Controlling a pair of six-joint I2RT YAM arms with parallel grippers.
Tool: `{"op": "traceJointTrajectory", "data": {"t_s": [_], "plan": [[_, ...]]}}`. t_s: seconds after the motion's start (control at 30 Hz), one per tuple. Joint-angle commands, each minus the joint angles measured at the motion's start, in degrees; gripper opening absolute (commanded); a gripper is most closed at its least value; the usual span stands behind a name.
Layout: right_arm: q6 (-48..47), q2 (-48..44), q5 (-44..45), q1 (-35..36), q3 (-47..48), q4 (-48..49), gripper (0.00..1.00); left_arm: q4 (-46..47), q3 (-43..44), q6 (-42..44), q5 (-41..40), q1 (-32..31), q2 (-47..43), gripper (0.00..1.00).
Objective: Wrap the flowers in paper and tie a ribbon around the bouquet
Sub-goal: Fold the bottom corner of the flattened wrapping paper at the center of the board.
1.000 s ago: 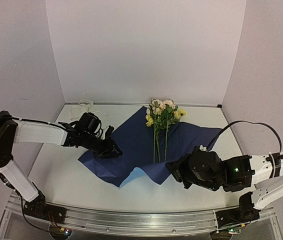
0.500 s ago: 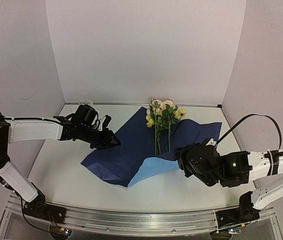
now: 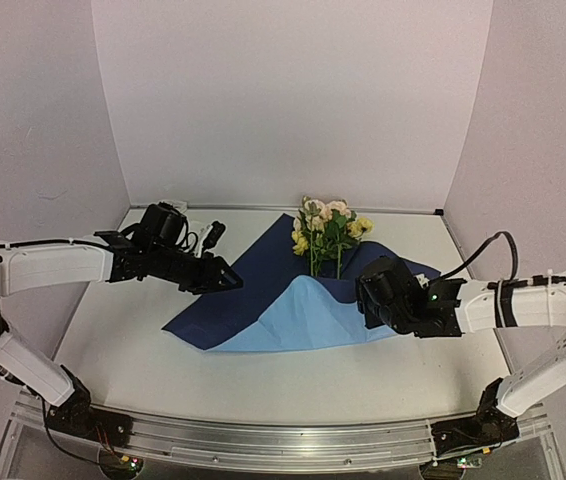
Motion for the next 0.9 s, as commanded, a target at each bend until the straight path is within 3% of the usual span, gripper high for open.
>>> {"op": "traceJointTrajectory", "data": {"t_s": [0.0,0.27,0.4,0.63,0.73,0.87], "plan": [[0.96,4.68,-5.17,-2.84,1.81,4.82,0.0,2.18,-0.12,2.05,0.27,-1.17,-2.47,0.42],[2.01,11.56,-8.03,-5.3,1.1,10.73,0.0,2.46,-0.82,2.91,-0.71,-8.72,-2.67,0.35],[2.71,12.93,-8.81,-5.88,0.54,12.67,0.02,4.33,-1.5,1.86,-1.98,-12.6,1.94,0.29],[1.39,11.74,-7.97,-6.02,-0.35,12.99,0.02,5.94,-0.77,-1.18,-7.28,-13.62,11.15,0.21],[-0.06,10.84,-7.83,-5.96,-0.86,12.95,0.11,4.92,0.42,-2.25,-11.52,-13.62,14.26,0.19],[-4.39,8.57,-7.84,-5.98,-1.91,12.9,0.37,4.43,2.2,-2.42,-15.89,-13.54,18.55,0.17]]}}
